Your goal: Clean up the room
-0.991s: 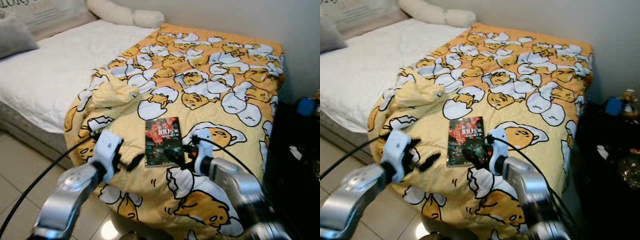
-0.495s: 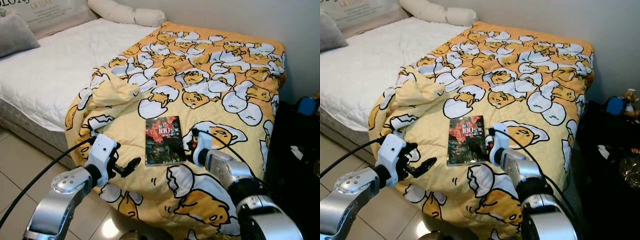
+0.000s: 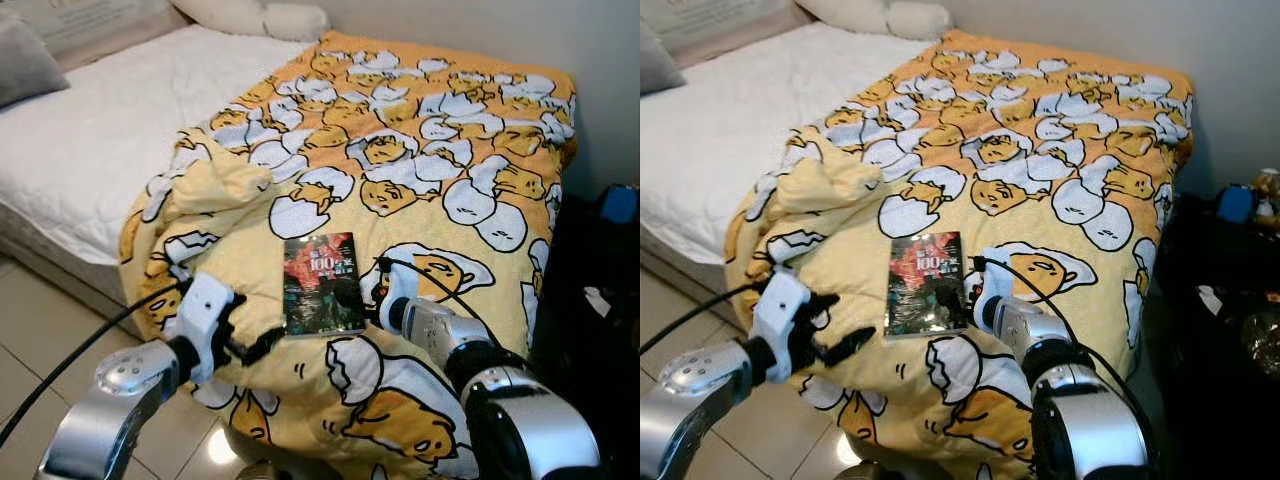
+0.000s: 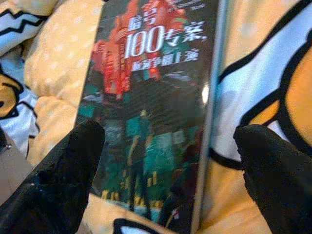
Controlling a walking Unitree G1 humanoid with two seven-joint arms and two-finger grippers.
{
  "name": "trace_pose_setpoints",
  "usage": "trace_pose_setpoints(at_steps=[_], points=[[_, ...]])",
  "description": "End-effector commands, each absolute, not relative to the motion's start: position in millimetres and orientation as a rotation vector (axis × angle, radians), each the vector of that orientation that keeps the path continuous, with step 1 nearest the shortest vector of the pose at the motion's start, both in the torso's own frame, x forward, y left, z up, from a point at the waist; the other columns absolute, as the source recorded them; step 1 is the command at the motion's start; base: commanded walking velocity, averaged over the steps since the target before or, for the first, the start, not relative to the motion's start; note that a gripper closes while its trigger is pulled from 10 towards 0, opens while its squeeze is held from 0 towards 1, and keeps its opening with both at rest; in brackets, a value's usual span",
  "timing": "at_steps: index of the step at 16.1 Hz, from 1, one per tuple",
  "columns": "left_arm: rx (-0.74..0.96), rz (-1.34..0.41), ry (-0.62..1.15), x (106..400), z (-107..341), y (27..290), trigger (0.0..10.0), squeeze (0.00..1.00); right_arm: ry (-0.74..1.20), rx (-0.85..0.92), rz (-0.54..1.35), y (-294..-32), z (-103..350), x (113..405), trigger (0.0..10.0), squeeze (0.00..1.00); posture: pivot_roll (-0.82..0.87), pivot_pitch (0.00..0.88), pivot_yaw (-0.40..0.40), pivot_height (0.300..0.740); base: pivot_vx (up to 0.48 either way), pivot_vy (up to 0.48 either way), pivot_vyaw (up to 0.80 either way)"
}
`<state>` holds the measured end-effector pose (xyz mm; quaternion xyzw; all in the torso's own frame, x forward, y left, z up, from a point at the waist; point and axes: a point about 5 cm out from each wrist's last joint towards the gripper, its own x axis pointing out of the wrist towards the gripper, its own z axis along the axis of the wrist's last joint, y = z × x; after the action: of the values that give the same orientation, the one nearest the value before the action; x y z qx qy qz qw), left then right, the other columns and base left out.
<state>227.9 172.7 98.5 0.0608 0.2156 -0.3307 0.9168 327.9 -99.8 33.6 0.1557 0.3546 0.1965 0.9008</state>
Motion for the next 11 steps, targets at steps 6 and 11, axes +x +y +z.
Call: trace_pose_setpoints(at_steps=[6, 11], points=[[0.13, -0.713, 0.461, 224.3, 101.3, 171.9, 10.0, 0.0, 0.8, 0.461, 0.436, -93.5, 33.5, 325.3, 10.0, 0.0, 0.11, 0.0, 0.018, 0.74, 0.0, 0.0, 0.0], [0.121, -0.711, 0.464, 223.9, 100.8, 169.8, 10.0, 0.0, 0.84, 0.465, 0.495, -91.9, 30.2, 320.1, 10.0, 0.0, 0.11, 0.0, 0.006, 0.74, 0.0, 0.0, 0.0]])
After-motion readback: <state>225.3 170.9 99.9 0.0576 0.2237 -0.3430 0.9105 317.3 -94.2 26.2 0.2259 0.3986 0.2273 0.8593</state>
